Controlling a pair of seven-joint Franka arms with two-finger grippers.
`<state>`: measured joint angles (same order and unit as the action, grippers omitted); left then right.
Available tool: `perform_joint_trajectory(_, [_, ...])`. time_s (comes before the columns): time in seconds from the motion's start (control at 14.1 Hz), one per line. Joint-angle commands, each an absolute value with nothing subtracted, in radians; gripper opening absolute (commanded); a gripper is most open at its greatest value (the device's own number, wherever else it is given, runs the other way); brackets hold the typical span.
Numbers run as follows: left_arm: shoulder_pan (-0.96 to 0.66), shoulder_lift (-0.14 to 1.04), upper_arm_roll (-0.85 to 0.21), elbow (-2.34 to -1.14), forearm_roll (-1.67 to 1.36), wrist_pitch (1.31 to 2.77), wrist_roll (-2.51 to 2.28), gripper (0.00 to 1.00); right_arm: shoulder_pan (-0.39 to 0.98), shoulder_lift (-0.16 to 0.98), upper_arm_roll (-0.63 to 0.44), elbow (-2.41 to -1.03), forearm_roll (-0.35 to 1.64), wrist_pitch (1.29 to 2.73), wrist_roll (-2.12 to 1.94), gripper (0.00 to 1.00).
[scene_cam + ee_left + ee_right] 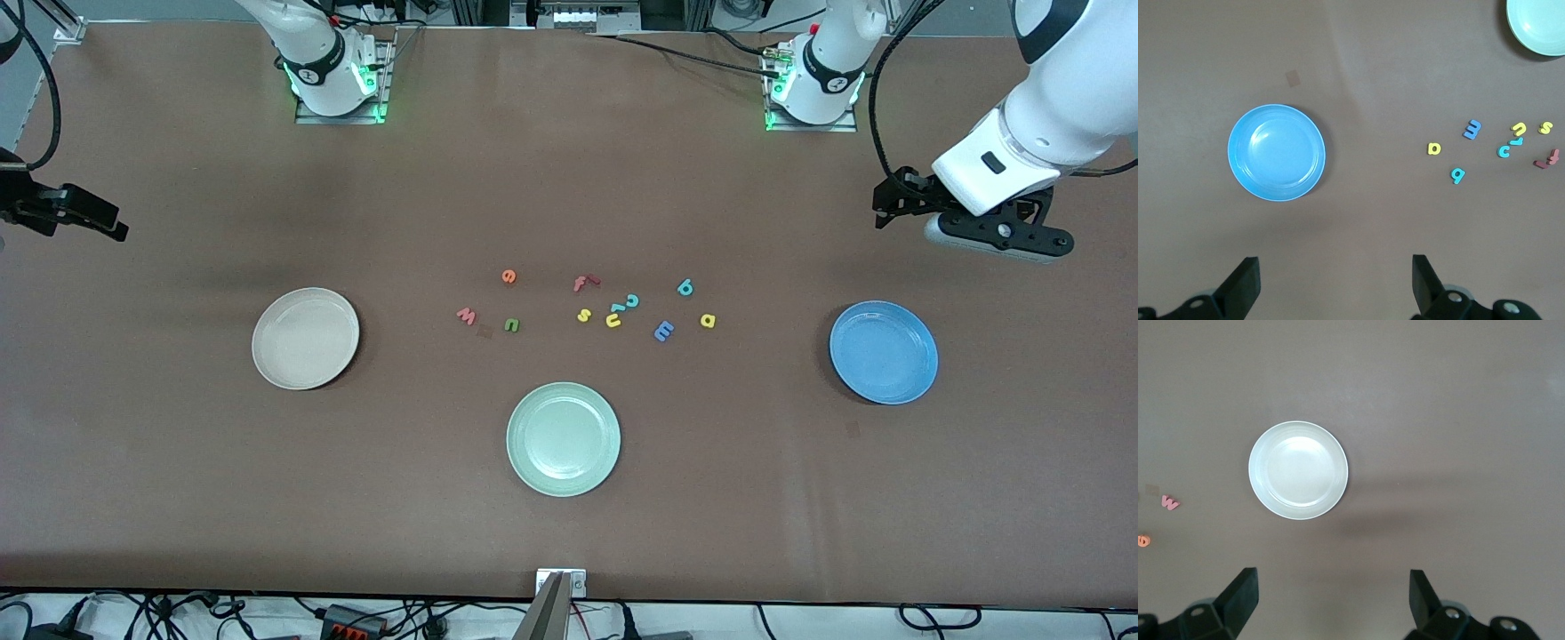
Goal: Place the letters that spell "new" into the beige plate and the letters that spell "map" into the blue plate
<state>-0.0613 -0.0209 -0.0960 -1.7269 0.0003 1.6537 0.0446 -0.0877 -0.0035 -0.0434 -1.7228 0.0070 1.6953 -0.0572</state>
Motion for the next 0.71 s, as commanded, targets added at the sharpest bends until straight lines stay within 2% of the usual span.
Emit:
perform_joint_trajectory(0.0, [-0.054,-0.029,-0.104,-1.717,0.005,1.644,0.048,1.00,-0.097,-0.005,-0.038,-1.717,-0.003,1.697,-0.060,1.00])
perform_joint_trajectory(0.64, [-0.051,-0.029,-0.104,-1.715,0.005,1.647,0.046,1.00,-0.092,0.002,-0.038,-1.715,-0.002,1.694,-0.060,1.00])
